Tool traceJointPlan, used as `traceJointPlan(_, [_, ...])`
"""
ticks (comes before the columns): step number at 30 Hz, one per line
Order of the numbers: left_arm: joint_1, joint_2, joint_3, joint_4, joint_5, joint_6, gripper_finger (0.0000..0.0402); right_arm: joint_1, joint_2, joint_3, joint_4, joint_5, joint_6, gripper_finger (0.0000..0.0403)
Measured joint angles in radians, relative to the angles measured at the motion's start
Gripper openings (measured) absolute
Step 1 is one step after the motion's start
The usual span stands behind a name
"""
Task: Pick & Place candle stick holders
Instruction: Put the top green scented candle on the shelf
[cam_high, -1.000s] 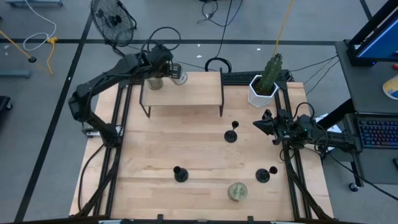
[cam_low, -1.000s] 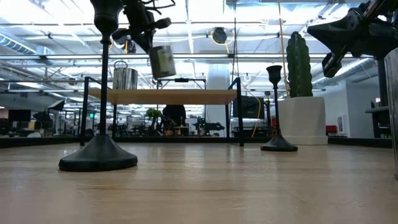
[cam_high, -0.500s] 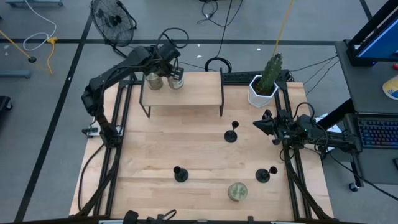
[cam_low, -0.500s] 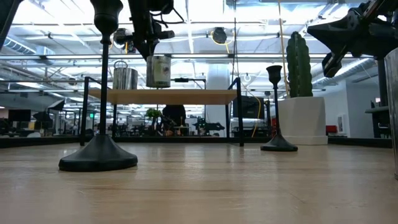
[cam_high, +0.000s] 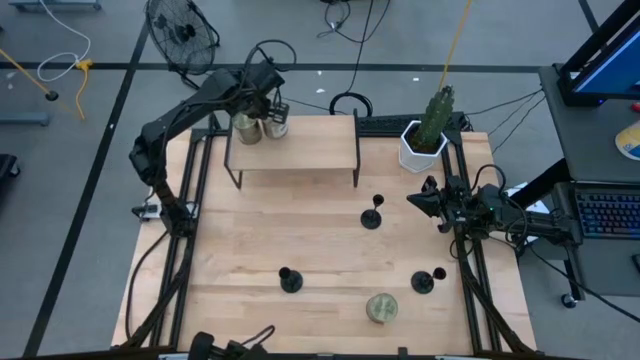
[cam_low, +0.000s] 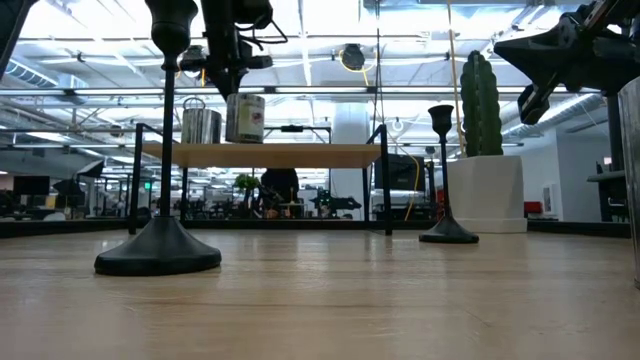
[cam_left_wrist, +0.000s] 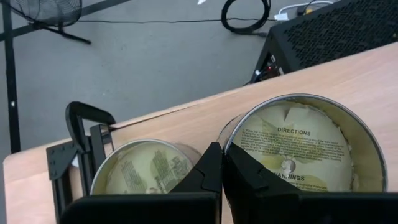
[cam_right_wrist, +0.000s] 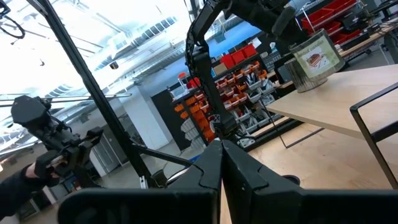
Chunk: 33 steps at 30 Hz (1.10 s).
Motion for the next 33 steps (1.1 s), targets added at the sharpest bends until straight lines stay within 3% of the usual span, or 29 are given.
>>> traceJointPlan(33, [0.023, 0.052, 0.0, -0.009, 0.009, 0.018, 0.0003, 0.0, 0.0, 0.0, 0.0, -0.003, 0.002, 0.0002])
